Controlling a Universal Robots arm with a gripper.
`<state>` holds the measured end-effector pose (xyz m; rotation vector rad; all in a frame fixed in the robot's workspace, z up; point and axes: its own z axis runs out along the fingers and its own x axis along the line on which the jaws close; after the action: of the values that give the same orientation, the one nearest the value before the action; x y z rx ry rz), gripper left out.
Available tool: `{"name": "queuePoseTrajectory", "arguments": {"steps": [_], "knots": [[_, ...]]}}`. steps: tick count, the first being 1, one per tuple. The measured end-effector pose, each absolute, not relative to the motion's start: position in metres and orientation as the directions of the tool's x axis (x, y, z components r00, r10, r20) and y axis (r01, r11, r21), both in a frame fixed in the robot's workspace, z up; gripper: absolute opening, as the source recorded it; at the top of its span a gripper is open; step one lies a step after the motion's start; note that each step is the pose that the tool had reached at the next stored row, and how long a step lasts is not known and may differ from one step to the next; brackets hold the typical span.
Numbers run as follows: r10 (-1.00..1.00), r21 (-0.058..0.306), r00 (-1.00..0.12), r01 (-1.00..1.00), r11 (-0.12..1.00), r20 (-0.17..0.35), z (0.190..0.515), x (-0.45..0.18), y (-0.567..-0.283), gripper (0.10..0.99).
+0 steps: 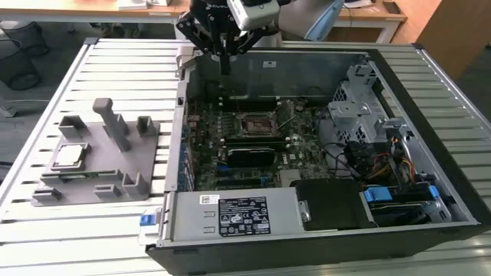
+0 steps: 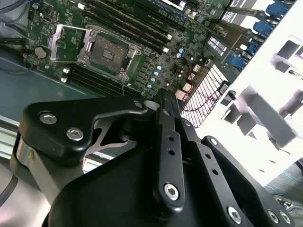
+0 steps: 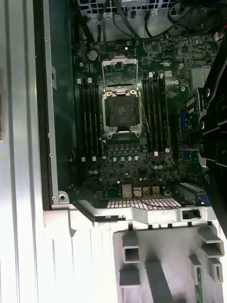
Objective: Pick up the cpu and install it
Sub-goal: 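Reach for the cpu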
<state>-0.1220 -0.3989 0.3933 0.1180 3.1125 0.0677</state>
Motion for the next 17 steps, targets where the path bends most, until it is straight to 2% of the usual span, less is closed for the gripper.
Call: {"name": "queuePoseTrajectory", "arguments": {"steps": [17], "knots": [[0.076, 0.044, -0.997, 0.075, 0.996, -0.025, 0.3931, -0.1312, -0.3990, 0.106]]}}
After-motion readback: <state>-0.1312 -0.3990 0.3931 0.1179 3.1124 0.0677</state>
